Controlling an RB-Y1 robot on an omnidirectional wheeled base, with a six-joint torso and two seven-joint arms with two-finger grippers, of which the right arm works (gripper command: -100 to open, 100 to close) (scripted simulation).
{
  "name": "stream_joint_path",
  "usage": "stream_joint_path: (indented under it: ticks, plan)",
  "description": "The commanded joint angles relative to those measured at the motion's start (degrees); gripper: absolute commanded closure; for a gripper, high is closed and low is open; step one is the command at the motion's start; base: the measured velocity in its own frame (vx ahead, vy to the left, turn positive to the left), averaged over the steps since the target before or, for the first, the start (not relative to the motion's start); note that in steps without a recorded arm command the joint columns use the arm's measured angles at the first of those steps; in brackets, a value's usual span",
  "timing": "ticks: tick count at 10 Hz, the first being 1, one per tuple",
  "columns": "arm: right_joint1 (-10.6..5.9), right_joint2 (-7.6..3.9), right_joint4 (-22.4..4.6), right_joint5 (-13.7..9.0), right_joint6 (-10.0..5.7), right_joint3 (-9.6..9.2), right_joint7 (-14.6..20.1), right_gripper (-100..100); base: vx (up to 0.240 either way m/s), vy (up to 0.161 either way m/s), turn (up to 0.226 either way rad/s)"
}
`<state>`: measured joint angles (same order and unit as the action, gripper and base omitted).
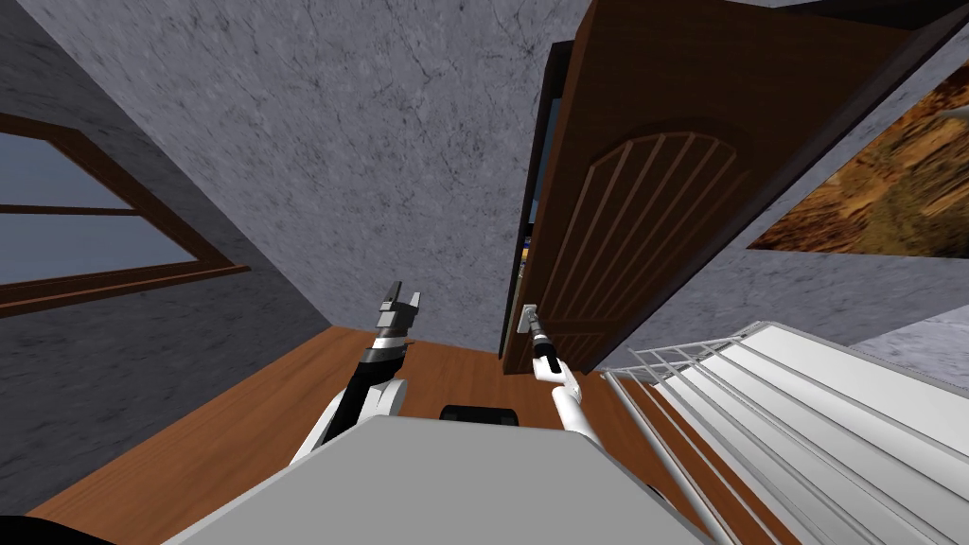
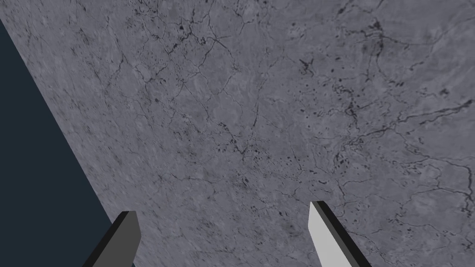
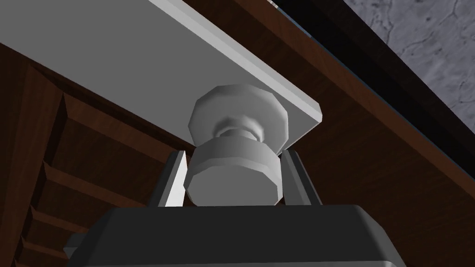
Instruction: Pull the door open
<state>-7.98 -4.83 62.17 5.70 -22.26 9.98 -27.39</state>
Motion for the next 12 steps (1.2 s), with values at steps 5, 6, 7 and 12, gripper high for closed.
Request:
stream_joint_path:
  ticks: [5, 6, 7, 12]
  plan:
    - [1.07, 0.25, 1.6, -6.7, 0.01, -2.67, 7.7, 100, -0.043, -0.032, 0.053]
    - [1.07, 0.25, 1.6, -6.8, 0.01, -2.67, 8.7, 100, -0.046, -0.043, 0.049]
    - [1.38, 0.24, 2.0, -8.8, 0.00, -3.31, 10.6, 100, -0.054, -0.039, 0.057]
    - [2.28, 0.33, 3.3, -14.7, -0.03, -5.34, 17.1, 100, -0.036, -0.042, 0.058]
